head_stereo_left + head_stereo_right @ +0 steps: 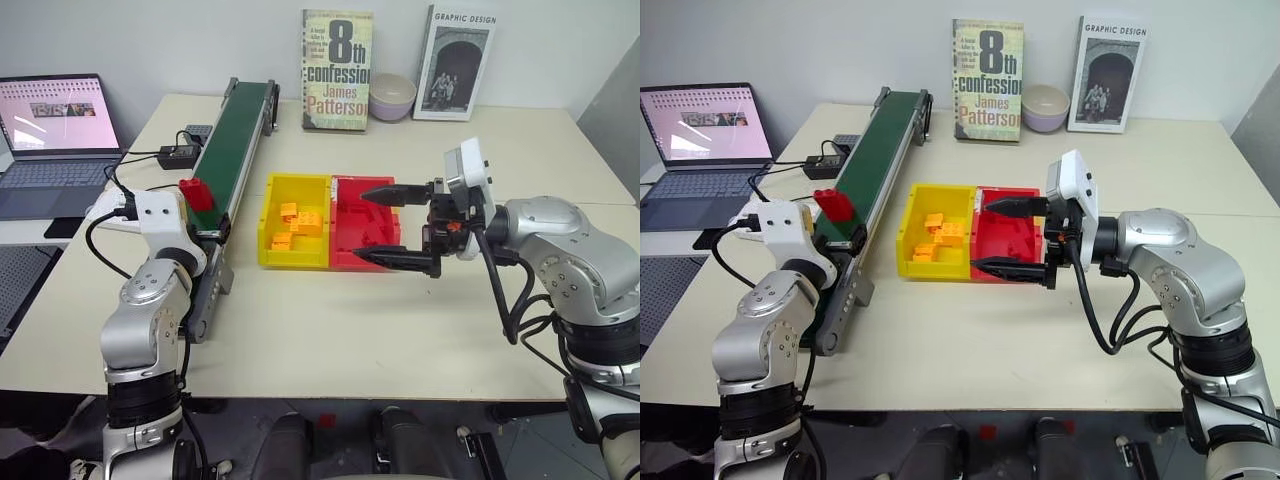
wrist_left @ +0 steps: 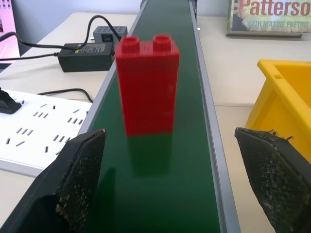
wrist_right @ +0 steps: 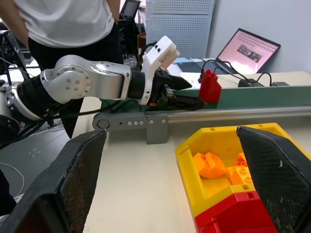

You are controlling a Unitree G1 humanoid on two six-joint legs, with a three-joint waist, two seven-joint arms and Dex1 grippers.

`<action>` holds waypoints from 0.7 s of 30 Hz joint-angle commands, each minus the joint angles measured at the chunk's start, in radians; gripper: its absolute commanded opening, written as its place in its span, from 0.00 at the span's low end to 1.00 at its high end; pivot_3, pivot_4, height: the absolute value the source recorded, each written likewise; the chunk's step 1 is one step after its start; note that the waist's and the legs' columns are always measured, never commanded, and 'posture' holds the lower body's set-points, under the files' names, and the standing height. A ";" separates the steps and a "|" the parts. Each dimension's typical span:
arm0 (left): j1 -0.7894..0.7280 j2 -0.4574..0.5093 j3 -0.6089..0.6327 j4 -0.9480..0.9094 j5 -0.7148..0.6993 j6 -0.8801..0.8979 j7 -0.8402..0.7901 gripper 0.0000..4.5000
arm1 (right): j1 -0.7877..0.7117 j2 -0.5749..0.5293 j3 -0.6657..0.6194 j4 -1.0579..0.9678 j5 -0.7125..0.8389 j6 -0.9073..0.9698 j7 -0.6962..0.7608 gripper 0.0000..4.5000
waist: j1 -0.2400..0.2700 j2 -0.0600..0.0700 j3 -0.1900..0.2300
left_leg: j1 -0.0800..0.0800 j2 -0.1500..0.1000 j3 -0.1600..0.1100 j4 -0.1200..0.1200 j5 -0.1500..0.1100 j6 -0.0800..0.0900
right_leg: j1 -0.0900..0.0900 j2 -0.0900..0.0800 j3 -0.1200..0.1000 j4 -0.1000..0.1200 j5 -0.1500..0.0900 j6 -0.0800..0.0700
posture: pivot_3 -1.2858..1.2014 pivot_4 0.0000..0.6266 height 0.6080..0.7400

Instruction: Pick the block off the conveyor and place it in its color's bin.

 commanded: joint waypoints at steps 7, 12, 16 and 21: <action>0.000 0.007 0.025 0.000 0.019 -0.026 0.018 0.95 | -0.113 0.040 -0.053 -0.030 0.107 0.090 -0.079 1.00 | 0.001 0.000 0.000 | 0.000 0.000 -0.001 0.000 0.000 0.000 | 0.000 -0.001 0.000 0.000 0.000 0.000 | 0.52 0.24 1.00; 0.017 -0.003 0.050 -0.039 -0.003 0.006 0.021 0.75 | -0.099 0.037 -0.046 -0.024 0.098 0.078 -0.085 1.00 | 0.000 0.000 0.000 | 0.000 0.000 0.000 0.000 0.000 0.000 | 0.000 -0.001 0.000 0.000 0.000 0.000 | 0.52 0.24 1.00; 0.042 0.008 0.072 -0.083 -0.015 0.052 0.021 0.58 | -0.087 0.035 -0.054 -0.017 0.089 0.063 -0.088 1.00 | 0.000 0.000 0.000 | 0.000 0.000 0.000 0.000 0.000 0.000 | 0.000 -0.001 0.000 0.000 0.000 0.000 | 0.52 0.24 1.00; 0.048 0.024 0.087 -0.101 -0.017 0.076 0.017 0.41 | -0.056 0.026 -0.066 -0.020 0.087 0.045 -0.089 1.00 | 0.000 0.000 0.000 | 0.000 0.000 -0.001 0.000 0.000 0.000 | 0.000 -0.001 0.000 0.000 0.000 0.000 | 0.52 0.24 1.00</action>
